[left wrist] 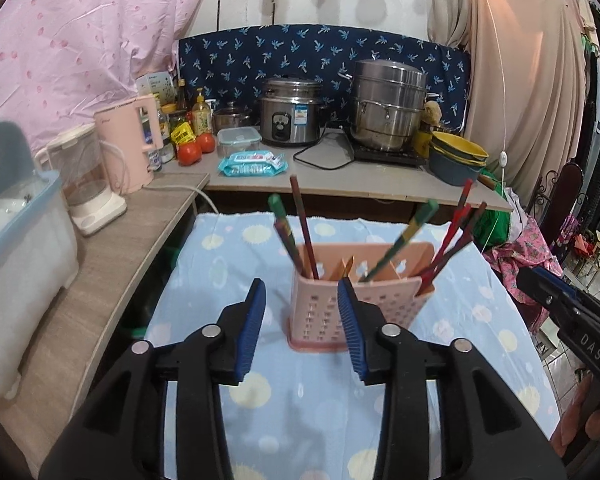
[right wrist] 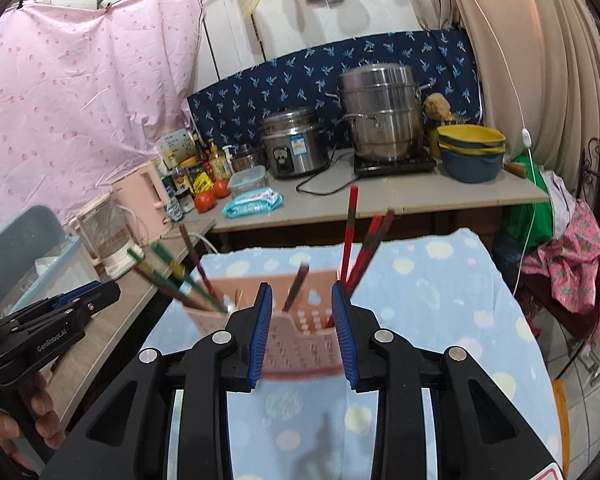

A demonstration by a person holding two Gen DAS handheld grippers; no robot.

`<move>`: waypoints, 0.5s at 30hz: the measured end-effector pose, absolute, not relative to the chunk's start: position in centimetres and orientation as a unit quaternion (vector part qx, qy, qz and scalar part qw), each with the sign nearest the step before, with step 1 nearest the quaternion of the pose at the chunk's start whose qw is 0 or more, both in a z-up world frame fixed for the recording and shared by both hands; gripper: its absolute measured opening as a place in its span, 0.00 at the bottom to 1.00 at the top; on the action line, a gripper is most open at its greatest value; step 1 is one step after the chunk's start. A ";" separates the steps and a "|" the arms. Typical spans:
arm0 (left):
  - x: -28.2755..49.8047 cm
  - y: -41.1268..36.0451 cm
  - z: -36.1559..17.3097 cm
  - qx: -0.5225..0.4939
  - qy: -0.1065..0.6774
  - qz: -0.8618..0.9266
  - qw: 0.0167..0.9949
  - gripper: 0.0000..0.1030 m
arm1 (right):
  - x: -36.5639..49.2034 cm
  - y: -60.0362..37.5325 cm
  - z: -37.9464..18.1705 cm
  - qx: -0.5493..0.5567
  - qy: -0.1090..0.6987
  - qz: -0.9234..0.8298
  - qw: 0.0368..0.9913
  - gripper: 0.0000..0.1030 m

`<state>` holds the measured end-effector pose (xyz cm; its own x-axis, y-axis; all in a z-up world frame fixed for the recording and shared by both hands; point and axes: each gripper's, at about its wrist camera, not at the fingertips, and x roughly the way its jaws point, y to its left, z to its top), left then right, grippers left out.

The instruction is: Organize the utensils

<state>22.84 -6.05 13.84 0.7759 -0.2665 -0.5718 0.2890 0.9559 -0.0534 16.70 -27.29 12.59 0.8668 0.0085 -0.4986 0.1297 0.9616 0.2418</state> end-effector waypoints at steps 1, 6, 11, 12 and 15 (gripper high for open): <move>22.3 -5.9 13.5 0.018 0.305 -0.143 0.941 0.39 | 16.3 -27.1 12.3 0.136 0.260 -0.033 0.955 0.30; 20.2 -5.2 12.1 0.015 0.322 -0.132 0.937 0.50 | 13.6 -26.3 10.4 0.153 0.286 -0.038 0.945 0.33; 18.1 -5.1 11.8 0.022 0.329 -0.124 0.936 0.65 | 11.8 -25.2 9.3 0.160 0.309 -0.038 0.937 0.35; 17.6 -5.1 11.8 0.026 0.328 -0.121 0.937 0.72 | 11.5 -24.9 9.2 0.160 0.313 -0.038 0.935 0.38; 16.6 -5.2 12.0 0.034 0.330 -0.118 0.936 0.78 | 10.6 -24.1 9.3 0.158 0.323 -0.034 0.933 0.44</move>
<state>16.63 -5.19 12.00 0.7550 -0.1977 -0.6252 0.2425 0.9701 -0.0140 10.62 -24.06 9.34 0.7888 0.0379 -0.6135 0.1658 0.9480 0.2716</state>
